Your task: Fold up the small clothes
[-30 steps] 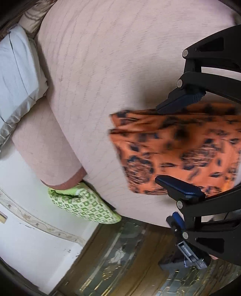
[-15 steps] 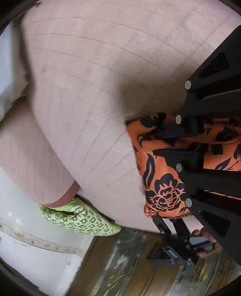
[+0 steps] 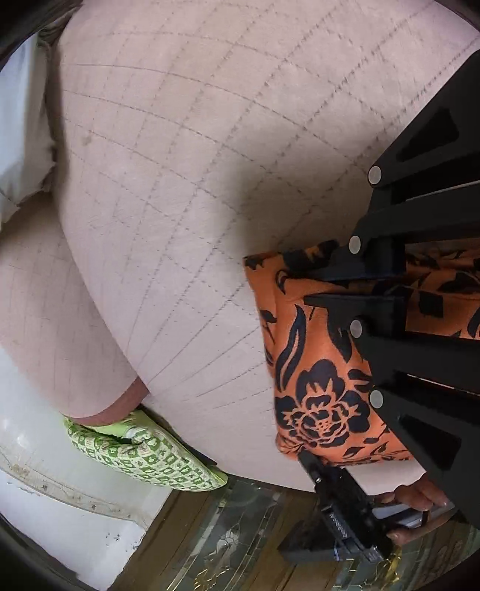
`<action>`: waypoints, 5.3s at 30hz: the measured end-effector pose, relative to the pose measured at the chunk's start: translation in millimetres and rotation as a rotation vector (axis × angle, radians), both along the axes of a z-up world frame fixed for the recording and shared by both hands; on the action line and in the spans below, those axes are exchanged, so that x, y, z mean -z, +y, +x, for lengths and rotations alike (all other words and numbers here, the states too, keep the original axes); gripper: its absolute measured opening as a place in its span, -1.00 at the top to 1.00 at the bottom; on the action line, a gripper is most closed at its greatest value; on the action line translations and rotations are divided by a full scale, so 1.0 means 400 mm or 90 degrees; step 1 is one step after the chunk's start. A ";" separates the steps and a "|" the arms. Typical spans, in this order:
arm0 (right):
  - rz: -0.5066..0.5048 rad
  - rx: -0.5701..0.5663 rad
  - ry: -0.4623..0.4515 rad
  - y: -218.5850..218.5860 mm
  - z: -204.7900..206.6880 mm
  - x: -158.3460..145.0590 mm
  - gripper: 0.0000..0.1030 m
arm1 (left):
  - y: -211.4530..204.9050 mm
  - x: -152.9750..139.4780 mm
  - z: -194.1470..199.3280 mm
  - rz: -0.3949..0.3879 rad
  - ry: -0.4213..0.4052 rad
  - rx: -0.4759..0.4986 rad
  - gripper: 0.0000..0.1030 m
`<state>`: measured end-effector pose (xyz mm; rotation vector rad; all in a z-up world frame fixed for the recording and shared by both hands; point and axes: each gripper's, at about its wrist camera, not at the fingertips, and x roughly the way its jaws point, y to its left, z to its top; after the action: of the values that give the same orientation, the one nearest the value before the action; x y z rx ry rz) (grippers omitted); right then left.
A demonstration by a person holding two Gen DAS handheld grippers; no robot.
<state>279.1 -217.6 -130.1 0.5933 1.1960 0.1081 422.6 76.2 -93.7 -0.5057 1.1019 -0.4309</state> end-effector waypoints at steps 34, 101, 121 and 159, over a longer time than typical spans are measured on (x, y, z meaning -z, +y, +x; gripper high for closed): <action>-0.069 -0.011 0.014 0.101 -0.388 -0.106 0.75 | 0.025 -0.037 -0.477 0.116 0.058 0.005 0.66; -0.043 -0.009 0.042 0.105 -0.423 -0.097 0.49 | 0.020 -0.059 -0.531 0.188 0.035 0.004 0.77; -0.102 0.020 -0.106 0.179 -0.621 -0.414 -0.47 | 0.027 -0.407 -0.904 0.318 -0.214 -0.027 -0.37; -0.251 -0.033 -0.129 0.311 -0.707 -0.582 -0.51 | 0.090 -0.531 -1.021 0.321 -0.207 0.002 -0.39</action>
<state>-3.9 -93.3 102.5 0.1990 0.9997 -0.0244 14.1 112.2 118.7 0.0126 0.8527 -0.2133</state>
